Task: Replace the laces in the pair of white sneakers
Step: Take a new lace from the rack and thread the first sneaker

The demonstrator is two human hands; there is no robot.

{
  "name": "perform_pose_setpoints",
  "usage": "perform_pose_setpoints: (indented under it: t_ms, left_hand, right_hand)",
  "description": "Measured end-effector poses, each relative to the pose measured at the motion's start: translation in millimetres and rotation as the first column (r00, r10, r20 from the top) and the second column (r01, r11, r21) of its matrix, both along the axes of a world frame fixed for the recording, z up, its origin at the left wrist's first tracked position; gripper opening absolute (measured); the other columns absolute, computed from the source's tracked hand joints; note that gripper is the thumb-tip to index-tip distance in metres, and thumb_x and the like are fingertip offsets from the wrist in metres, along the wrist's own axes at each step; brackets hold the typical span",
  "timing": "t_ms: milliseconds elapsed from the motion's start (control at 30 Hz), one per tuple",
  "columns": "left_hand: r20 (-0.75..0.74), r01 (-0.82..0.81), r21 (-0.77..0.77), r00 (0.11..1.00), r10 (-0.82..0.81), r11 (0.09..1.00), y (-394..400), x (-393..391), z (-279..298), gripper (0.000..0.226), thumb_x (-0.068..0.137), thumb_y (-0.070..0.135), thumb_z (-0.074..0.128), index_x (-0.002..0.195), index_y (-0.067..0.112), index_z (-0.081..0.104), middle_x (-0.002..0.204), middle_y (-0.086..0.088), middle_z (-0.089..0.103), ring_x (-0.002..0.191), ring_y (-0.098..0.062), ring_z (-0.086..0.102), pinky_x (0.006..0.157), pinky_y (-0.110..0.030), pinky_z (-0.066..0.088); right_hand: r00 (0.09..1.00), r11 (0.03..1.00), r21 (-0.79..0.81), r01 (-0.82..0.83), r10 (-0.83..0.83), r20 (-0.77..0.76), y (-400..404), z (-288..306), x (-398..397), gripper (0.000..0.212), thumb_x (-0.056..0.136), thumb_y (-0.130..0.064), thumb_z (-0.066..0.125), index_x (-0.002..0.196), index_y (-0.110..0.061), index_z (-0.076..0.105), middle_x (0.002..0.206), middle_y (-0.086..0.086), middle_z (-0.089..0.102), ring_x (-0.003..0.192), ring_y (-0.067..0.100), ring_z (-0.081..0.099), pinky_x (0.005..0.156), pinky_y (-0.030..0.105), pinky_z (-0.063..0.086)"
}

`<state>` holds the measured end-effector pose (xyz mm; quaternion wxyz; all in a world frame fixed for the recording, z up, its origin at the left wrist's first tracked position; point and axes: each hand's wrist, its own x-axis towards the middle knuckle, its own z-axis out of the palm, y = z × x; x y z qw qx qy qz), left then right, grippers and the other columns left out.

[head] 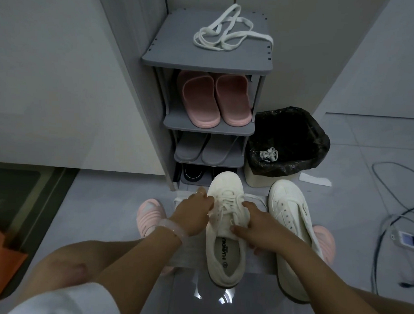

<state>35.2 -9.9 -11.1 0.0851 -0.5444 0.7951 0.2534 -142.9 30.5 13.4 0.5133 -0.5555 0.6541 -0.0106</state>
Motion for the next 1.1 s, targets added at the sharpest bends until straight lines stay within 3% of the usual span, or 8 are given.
perform_pose_setpoints:
  t_ms: [167,300,433,500,600,733,900,1100]
  left_hand:
    - [-0.009,0.014,0.108,1.000,-0.013,0.994,-4,6,-7,0.003,0.092,0.012,0.044,0.091,0.010,0.046,0.110,-0.015,0.054,0.097,-0.028,0.054,0.078,-0.030,0.041]
    - [-0.013,-0.092,0.218,0.995,0.097,0.972,2,4,-6,0.018,0.093,0.012,0.041,0.109,0.005,0.040,0.106,-0.017,0.058,0.095,-0.032,0.058,0.080,-0.038,0.045]
    - [-0.091,-0.230,-0.013,0.969,0.228,0.973,-9,5,21,0.024,0.094,0.017,0.038,0.093,0.003,0.057,0.093,-0.013,0.066,0.088,-0.029,0.062,0.078,-0.036,0.048]
    - [-0.201,-0.321,-0.119,0.934,0.294,0.940,-15,5,41,0.027,0.093,0.021,0.041,0.085,0.004,0.060,0.082,-0.011,0.066,0.079,-0.029,0.061,0.069,-0.034,0.048]
    - [-0.326,-0.495,-0.276,0.855,0.404,0.824,-27,19,70,0.030,0.093,0.024,0.045,0.073,0.008,0.060,0.064,-0.003,0.056,0.065,-0.022,0.054,0.059,-0.026,0.038]
    - [-0.587,-0.636,0.322,0.447,0.675,0.701,-36,30,101,0.040,0.091,0.015,0.039,0.062,0.007,0.064,0.047,-0.004,0.064,0.039,-0.007,0.054,0.037,-0.011,0.036]
    - [-0.482,-0.221,0.775,0.400,0.780,0.592,-22,13,101,0.052,0.099,0.032,0.029,0.076,0.004,0.066,0.062,-0.012,0.068,0.042,-0.014,0.050,0.039,-0.017,0.040]
    - [-0.473,-0.038,0.860,0.315,0.823,0.509,-22,4,99,0.055,0.097,0.031,0.033,0.060,0.011,0.069,0.068,-0.016,0.069,0.047,-0.015,0.056,0.046,-0.018,0.048]
  right_hand:
    - [0.993,0.995,-0.024,-0.098,0.096,-0.065,1,1,2,0.077,0.089,-0.041,0.055,0.147,-0.032,0.006,0.106,0.009,0.057,0.079,0.023,0.064,0.051,0.024,0.054]
    - [0.991,0.994,-0.037,-0.102,0.098,-0.086,0,3,1,0.075,0.089,-0.046,0.053,0.147,-0.032,0.008,0.111,0.008,0.058,0.080,0.022,0.065,0.054,0.025,0.055]
    - [0.970,0.961,-0.270,-0.060,-0.008,-0.243,-3,8,1,0.058,0.089,-0.048,0.051,0.139,-0.024,0.033,0.118,0.008,0.055,0.100,0.024,0.059,0.081,0.031,0.049]
    - [0.986,0.887,-0.461,0.005,-0.083,-0.148,-6,12,4,0.035,0.090,-0.037,0.054,0.121,-0.020,0.052,0.094,-0.002,0.056,0.085,0.010,0.057,0.073,0.025,0.043]
    - [0.995,0.896,-0.443,-0.017,0.057,0.078,-5,20,13,0.016,0.091,-0.025,0.055,0.100,-0.021,0.067,0.068,-0.015,0.054,0.059,-0.006,0.050,0.061,0.011,0.037]
    - [0.955,0.944,-0.310,-0.114,0.191,0.229,5,17,29,0.028,0.092,-0.027,0.055,0.119,-0.030,0.060,0.069,-0.016,0.055,0.061,-0.010,0.051,0.062,0.005,0.040]
    - [0.915,0.974,-0.228,-0.010,0.101,0.391,2,20,38,0.036,0.089,-0.036,0.058,0.125,-0.037,0.052,0.070,-0.014,0.059,0.068,-0.006,0.056,0.069,0.010,0.043]
    - [0.889,0.947,-0.299,0.117,0.034,0.456,5,18,43,0.044,0.085,-0.029,0.065,0.118,-0.046,0.041,0.059,-0.015,0.055,0.055,-0.005,0.050,0.060,0.015,0.043]
